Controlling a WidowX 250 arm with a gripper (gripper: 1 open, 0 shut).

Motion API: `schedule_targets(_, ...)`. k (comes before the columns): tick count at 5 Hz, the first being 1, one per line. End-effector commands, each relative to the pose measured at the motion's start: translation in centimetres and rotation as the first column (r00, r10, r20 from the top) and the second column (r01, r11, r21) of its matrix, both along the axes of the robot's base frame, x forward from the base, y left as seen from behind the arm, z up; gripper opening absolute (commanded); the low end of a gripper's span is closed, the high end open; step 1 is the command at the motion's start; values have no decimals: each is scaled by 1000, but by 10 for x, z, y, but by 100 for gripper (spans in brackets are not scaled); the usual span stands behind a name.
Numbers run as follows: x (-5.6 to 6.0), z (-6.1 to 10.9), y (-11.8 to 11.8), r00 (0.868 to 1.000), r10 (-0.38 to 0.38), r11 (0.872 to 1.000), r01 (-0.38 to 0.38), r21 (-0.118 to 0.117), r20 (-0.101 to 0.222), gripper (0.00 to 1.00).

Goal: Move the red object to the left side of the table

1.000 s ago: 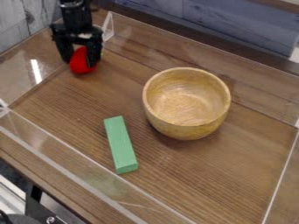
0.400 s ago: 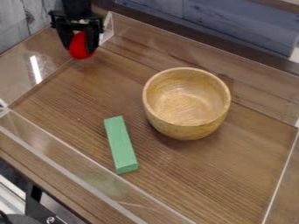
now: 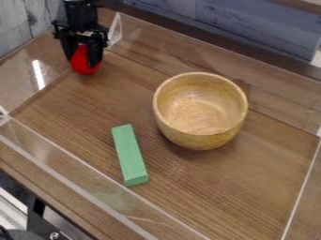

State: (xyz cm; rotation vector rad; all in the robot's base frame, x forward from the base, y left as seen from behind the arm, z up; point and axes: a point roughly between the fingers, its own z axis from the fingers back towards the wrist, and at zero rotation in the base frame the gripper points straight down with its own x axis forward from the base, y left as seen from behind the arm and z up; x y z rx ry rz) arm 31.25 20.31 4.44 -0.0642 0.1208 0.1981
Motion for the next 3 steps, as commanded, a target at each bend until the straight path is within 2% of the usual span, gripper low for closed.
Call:
schedule_targets(1, -2, 33, -6, 998, -6, 999, 3, 44, 65, 100)
schedule_targets(2, -6, 36, -13, 998, 12, 999, -14, 34, 63, 100)
schedule_targets(3, -1, 37, -15, 996, 61, 998, -63, 25, 69, 100)
